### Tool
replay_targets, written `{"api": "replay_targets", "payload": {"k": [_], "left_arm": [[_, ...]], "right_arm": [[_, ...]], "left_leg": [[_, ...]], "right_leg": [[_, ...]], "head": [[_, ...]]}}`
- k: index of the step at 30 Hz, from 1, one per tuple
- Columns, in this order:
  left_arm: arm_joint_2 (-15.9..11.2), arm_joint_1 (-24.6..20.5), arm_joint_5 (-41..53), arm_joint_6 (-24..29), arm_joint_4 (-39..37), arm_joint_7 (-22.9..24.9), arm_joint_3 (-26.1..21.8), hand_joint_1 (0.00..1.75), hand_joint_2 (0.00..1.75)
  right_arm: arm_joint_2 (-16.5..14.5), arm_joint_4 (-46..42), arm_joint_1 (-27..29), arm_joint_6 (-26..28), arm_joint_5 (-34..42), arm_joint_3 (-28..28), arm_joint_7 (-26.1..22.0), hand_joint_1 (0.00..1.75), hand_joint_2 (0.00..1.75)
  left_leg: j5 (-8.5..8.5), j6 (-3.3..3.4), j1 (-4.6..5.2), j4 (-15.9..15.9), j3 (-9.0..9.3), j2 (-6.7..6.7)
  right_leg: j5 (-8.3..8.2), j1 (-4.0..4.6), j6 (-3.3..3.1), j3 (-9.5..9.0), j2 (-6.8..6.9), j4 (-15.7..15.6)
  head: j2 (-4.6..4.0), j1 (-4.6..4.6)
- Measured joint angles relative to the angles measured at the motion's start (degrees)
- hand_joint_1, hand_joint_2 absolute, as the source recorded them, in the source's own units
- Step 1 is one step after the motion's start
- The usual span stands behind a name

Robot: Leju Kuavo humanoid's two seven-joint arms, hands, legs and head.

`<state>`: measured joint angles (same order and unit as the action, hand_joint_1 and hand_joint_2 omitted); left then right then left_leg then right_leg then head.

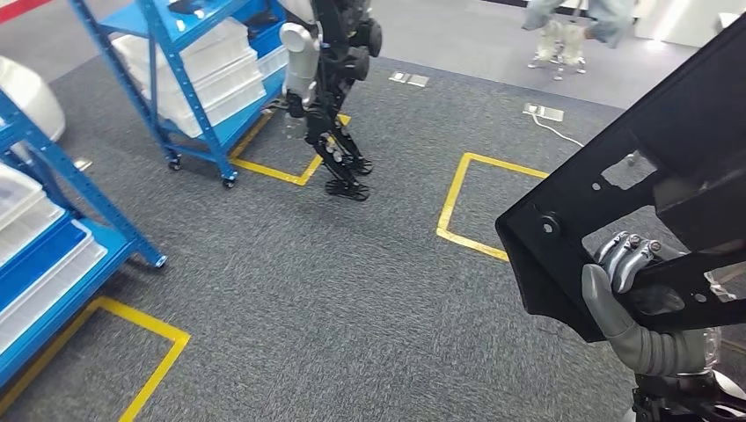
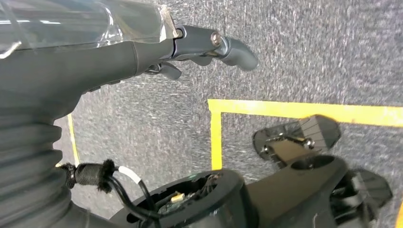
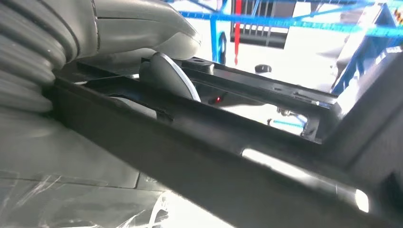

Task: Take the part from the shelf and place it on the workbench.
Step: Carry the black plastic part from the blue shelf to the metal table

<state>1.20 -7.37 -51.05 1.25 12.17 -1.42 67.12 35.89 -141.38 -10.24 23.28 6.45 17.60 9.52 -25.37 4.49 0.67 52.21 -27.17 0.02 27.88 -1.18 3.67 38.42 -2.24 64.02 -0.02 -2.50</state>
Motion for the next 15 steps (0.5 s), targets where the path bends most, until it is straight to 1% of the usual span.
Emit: {"api": "replay_targets", "payload": {"k": [1, 2, 3, 4, 5, 6, 7, 8, 9, 10, 11, 12, 13, 14, 15], "left_arm": [[0.0, 0.1, 0.0, 0.0, 0.0, 0.0, 0.0, 0.00, 1.75], [0.0, 0.3, 0.0, 0.0, 0.0, 0.0, 0.0, 0.00, 1.75], [0.0, 0.3, 0.0, 0.0, 0.0, 0.0, 0.0, 0.00, 1.75], [0.0, 0.3, 0.0, 0.0, 0.0, 0.0, 0.0, 0.00, 1.75], [0.1, 0.3, 0.0, 0.0, 0.0, 0.0, 0.0, 0.00, 1.75], [0.1, 0.3, 0.0, 0.0, 0.0, 0.0, 0.0, 0.00, 1.75], [0.1, 0.3, 0.0, 0.0, 0.0, 0.0, 0.0, 0.00, 1.75], [0.1, 0.3, 0.0, 0.0, 0.0, 0.0, 0.0, 0.00, 1.75], [0.0, 0.3, 0.0, 0.0, 0.0, 0.0, 0.0, 0.00, 1.75], [0.0, 0.3, 0.0, 0.1, 0.0, 0.0, 0.0, 0.00, 1.75], [0.0, 0.2, 0.0, 0.1, 0.0, 0.0, 0.0, 0.00, 1.75], [0.0, 0.1, 0.0, 0.1, 0.0, 0.0, 0.0, 0.00, 1.75], [0.1, 0.1, 0.0, 0.1, 0.0, 0.0, 0.0, 0.00, 1.75], [0.1, 0.0, 0.0, 0.2, 0.0, 0.0, 0.0, 0.00, 1.75], [0.1, -0.1, -0.1, 0.3, 0.0, 0.0, 0.0, 0.00, 1.75]], "right_arm": [[0.0, 0.0, 0.0, 0.0, 0.0, 0.0, 0.0, 1.75, 1.75], [0.0, 0.0, 0.0, 0.0, -0.1, 0.0, 0.1, 1.75, 1.75], [0.0, 0.0, 0.1, 0.0, -0.2, 0.0, 0.2, 1.75, 1.75], [0.0, 0.0, 0.1, 0.0, -0.3, 0.0, 0.3, 1.75, 1.75], [0.0, 0.0, 0.1, 0.0, -0.4, 0.0, 0.4, 1.75, 1.75], [0.0, 0.0, 0.1, 0.0, -0.4, 0.0, 0.4, 1.75, 1.75], [0.0, 0.0, 0.0, 0.0, -0.5, 0.0, 0.4, 1.75, 1.75], [0.0, 0.0, 0.0, 0.1, -0.5, 0.0, 0.5, 1.75, 1.75], [0.0, 0.0, 0.0, 0.1, -0.6, 0.0, 0.5, 1.75, 1.75], [0.0, -0.1, 0.0, 0.1, -0.6, 0.0, 0.5, 1.75, 1.75], [0.0, -0.1, 0.0, 0.2, -0.7, 0.0, 0.5, 1.75, 1.75], [0.0, -0.2, 0.0, 0.2, -0.7, 0.0, 0.6, 1.75, 1.75], [0.0, -0.3, 0.0, 0.2, -0.7, 0.0, 0.6, 1.75, 1.75], [0.1, -0.4, 0.0, 0.2, -0.8, 0.0, 0.7, 1.75, 1.75], [0.1, -0.4, -0.1, 0.2, -0.8, 0.0, 0.7, 1.75, 1.75]], "left_leg": [[0.00, 0.07, 0.02, 0.0, -0.07, 0.85], [-0.02, 0.05, 0.01, 0.0, -0.11, 1.69], [-0.05, 0.01, -0.03, 0.0, -0.14, 2.47], [-0.13, -0.10, -0.11, 0.1, -0.11, 3.26], [-0.25, -0.28, -0.22, 0.1, -0.03, 3.93], [-0.48, -0.60, -0.11, 0.3, 0.06, 4.57], [-0.81, -0.95, -0.01, 0.5, 0.10, 5.13], [-1.07, -1.26, 0.18, 0.7, 0.13, 5.67], [-1.30, -1.51, 0.38, 0.8, 0.17, 6.18], [-1.42, -1.66, 0.35, 0.9, 0.21, 6.71], [-1.56, -1.85, 0.28, 1.0, 0.26, 7.03], [-2.20, -2.11, 0.07, 1.7, 0.07, 6.30], [-3.44, -2.38, -0.14, 3.4, -0.62, 5.03], [-5.24, -2.62, -0.33, 6.4, -1.88, 3.37], [-7.42, -2.77, -0.44, 10.5, -3.68, 1.70]], "right_leg": [[1.79, -0.07, 0.28, 1.78, 0.86, 4.0], [2.70, -0.21, 0.54, 2.92, 1.30, 6.7], [2.51, -0.37, 0.79, 3.01, 1.63, 7.3], [1.37, -0.55, 1.04, 1.94, 2.02, 5.8], [-0.37, -0.68, 1.28, -0.17, 2.67, 2.2], [-1.94, -0.72, 1.53, -2.66, 4.16, -2.3], [-3.10, -0.67, 1.41, -4.64, 5.25, -5.9], [-3.65, -0.60, 1.09, -5.81, 6.03, -8.2], [-3.73, -0.46, 0.65, -6.21, 6.32, -9.2], [-3.81, -0.34, 0.02, -6.05, 5.51, -9.2], [-3.87, -0.34, -0.42, -5.92, 4.87, -9.2], [-3.98, -0.33, -0.78, -5.82, 4.25, -9.2], [-4.13, -0.37, -1.15, -5.73, 3.67, -9.3], [-4.26, -0.43, -1.44, -5.65, 3.16, -9.4], [-4.35, -0.41, -1.63, -5.52, 2.61, -9.4]], "head": [[0.00, 0.01], [0.00, 0.02], [0.00, 0.02], [0.00, 0.02], [0.00, 0.02], [0.00, 0.02], [0.00, 0.01], [0.00, -0.04], [0.00, -0.09], [0.00, -0.15], [0.00, -0.18], [0.00, -0.20], [0.00, -0.21], [0.00, -0.24], [0.00, -0.28]]}}
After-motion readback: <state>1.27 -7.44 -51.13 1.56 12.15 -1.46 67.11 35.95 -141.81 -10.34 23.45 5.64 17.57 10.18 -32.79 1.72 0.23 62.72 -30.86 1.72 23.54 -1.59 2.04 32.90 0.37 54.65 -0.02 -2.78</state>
